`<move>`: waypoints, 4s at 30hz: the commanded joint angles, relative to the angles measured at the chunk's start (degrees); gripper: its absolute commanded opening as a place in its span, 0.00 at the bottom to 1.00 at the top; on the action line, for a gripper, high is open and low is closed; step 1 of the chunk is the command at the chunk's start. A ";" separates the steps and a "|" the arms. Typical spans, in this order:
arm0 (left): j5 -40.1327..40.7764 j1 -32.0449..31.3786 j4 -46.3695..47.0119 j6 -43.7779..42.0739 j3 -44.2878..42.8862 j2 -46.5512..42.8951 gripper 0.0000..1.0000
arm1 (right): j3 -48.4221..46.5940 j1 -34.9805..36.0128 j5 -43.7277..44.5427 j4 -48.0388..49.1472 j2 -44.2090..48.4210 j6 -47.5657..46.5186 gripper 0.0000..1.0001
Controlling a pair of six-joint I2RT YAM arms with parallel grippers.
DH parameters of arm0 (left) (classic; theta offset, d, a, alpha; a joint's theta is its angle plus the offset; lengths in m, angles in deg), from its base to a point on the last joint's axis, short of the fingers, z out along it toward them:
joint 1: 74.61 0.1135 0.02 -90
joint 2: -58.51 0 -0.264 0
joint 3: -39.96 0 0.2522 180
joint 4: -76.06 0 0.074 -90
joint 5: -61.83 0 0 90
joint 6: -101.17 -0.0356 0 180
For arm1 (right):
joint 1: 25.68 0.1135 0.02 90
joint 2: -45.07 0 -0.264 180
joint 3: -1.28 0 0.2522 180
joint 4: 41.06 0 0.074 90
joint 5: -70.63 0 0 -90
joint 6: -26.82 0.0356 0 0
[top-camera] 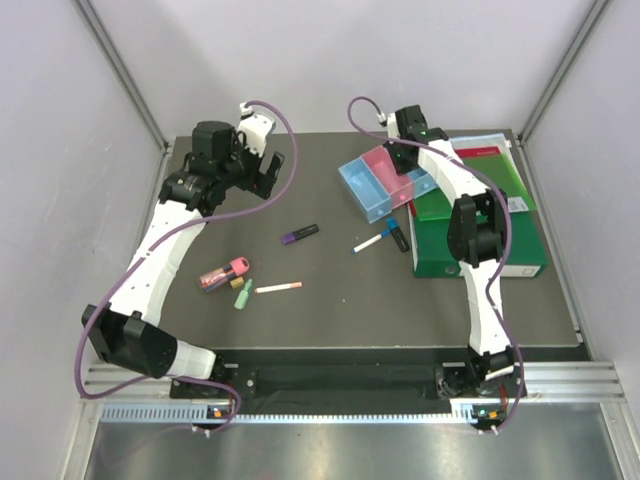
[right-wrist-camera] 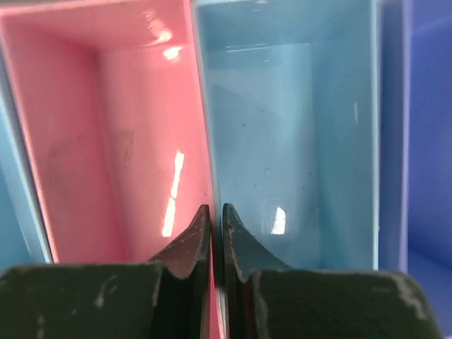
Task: Sort the stationery into containers
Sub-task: Move the storage box to the center of the board.
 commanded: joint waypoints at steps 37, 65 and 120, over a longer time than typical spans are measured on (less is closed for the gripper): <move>-5.97 0.06 -6.25 -0.12 -0.25 -5.67 0.99 | -2.98 9.55 -5.42 10.53 -4.81 32.48 0.00; -5.97 0.06 -7.31 -3.11 0.89 -8.83 0.99 | -2.80 16.39 -4.45 13.26 -8.42 37.13 0.00; -5.09 0.06 -20.40 -12.51 0.90 -18.77 0.99 | 53.26 4.98 -15.97 -26.20 59.87 -45.47 0.99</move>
